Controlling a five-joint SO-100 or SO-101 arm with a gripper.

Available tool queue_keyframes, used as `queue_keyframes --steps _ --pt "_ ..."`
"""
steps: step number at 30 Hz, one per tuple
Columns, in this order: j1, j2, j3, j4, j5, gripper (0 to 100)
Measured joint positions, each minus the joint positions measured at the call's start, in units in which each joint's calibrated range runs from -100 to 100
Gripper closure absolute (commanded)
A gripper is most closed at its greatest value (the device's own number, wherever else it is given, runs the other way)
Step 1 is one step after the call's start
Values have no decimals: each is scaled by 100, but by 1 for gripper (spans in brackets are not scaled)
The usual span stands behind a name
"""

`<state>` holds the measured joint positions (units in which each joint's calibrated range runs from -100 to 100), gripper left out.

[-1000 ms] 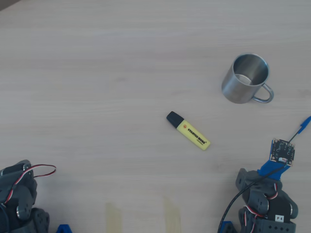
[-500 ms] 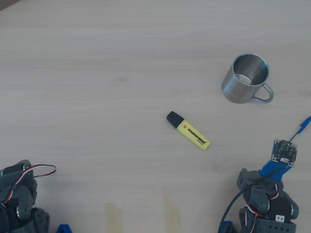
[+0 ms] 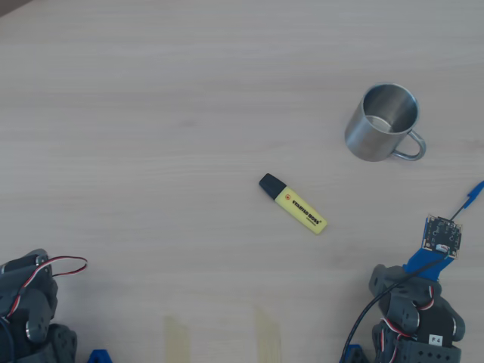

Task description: Grab the blue pen and put it in the silver cup.

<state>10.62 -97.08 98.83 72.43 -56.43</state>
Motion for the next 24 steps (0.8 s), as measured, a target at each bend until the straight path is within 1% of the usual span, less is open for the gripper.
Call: queue_keyframes --steps 5,9,13,15,18,24 --pt "0 0 -18 0 -92 81" --pt "0 0 -45 -25 -149 75" --pt "0 58 -162 -319 -149 69" --pt "0 242 -379 -496 -174 67" --pt "0 675 -866 -631 -272 67" --pt "0 1776 -1975 -841 -282 66"
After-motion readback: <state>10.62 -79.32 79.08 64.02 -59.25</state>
